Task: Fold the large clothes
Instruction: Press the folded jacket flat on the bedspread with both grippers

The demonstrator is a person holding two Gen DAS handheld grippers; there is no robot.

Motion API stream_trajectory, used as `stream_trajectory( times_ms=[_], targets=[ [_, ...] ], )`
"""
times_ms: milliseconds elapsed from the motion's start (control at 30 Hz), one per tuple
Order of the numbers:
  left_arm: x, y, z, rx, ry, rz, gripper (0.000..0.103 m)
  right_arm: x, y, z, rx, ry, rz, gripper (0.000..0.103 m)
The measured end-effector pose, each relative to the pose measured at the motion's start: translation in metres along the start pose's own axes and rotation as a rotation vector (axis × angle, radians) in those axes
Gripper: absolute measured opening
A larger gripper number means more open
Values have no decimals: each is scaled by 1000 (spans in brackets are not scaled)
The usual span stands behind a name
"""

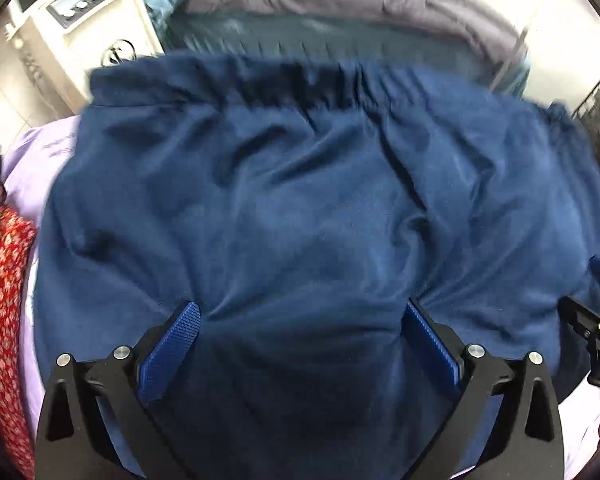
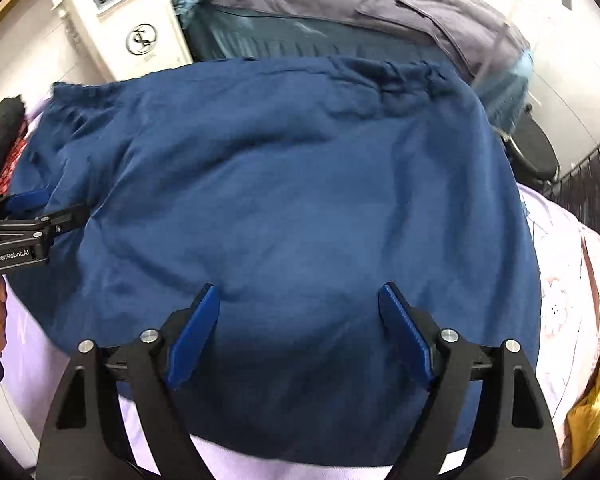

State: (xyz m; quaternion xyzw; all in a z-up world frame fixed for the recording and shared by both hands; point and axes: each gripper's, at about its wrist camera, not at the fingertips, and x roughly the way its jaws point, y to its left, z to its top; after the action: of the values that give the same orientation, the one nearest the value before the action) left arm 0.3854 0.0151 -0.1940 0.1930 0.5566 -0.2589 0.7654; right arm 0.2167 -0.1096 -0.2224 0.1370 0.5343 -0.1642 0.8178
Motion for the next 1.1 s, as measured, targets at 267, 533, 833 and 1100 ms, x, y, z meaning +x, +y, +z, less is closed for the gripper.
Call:
stream_trajectory(
  times_ms=[267,533,833,1100],
  targets=[
    [27,-4,14,2,66,22,99,37,0,-4,34,59,-43,96],
    [28,-9,9,12,32,20,99,44,3,-4,42,73,-41,97],
    [-48,13,-49,-108,-155,-56,97,-12,5,-9,63,-38,12,97],
    [-73,35,-136,-166,-107,13,97,-40,-25,-39,48,-161,-73,97]
  ],
)
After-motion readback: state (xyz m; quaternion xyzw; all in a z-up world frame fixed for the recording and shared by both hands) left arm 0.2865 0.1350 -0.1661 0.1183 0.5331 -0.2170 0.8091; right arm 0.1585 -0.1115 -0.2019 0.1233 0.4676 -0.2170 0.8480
